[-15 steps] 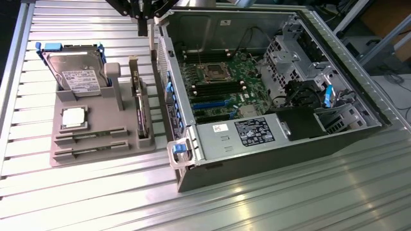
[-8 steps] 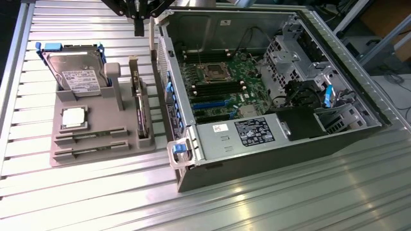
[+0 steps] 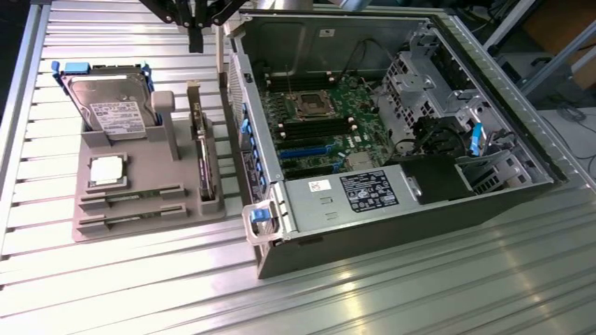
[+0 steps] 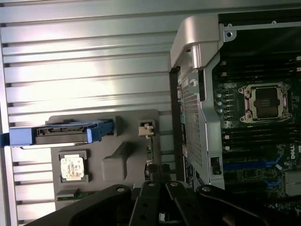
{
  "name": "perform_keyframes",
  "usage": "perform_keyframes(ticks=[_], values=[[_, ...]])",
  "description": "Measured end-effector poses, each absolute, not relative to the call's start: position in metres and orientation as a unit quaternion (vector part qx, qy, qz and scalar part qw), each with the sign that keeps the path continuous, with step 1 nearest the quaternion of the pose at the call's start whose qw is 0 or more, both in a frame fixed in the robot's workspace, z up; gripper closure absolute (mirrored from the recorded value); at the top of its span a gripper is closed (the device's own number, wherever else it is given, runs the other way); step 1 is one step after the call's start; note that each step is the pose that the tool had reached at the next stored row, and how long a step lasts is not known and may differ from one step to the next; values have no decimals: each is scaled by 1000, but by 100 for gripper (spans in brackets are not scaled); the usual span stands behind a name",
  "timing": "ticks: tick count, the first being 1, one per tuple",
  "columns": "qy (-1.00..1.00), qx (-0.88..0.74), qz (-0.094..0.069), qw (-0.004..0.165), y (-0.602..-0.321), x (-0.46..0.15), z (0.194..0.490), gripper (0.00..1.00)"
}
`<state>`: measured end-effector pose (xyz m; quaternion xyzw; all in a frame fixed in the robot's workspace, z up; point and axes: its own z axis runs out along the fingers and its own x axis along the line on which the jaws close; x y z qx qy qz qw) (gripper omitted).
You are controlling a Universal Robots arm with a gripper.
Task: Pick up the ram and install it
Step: 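Reach for the ram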
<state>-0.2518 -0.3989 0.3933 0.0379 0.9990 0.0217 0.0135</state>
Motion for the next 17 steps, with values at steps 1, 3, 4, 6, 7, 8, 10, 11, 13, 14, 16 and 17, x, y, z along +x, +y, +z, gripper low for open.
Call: perform_keyframes(ticks=[1, 3, 4, 6, 7, 8, 10, 11, 13, 14, 16, 17], values=[[999, 38, 22, 14, -399, -253, 393, 89], [999, 38, 22, 14, -399, -255, 393, 89], [999, 38, 22, 14, -399, -256, 393, 89], [999, 38, 22, 14, -399, -258, 393, 89], [999, 38, 22, 14, -399, -259, 393, 89], [999, 38, 22, 14, -399, -260, 393, 89], [999, 38, 22, 14, -399, -263, 393, 89], [999, 38, 22, 14, -399, -264, 393, 89], [999, 38, 22, 14, -399, -267, 393, 89], [999, 38, 22, 14, -399, -268, 393, 89], [999, 38, 22, 14, -399, -271, 393, 89], [999, 38, 22, 14, -399, -273, 393, 89]])
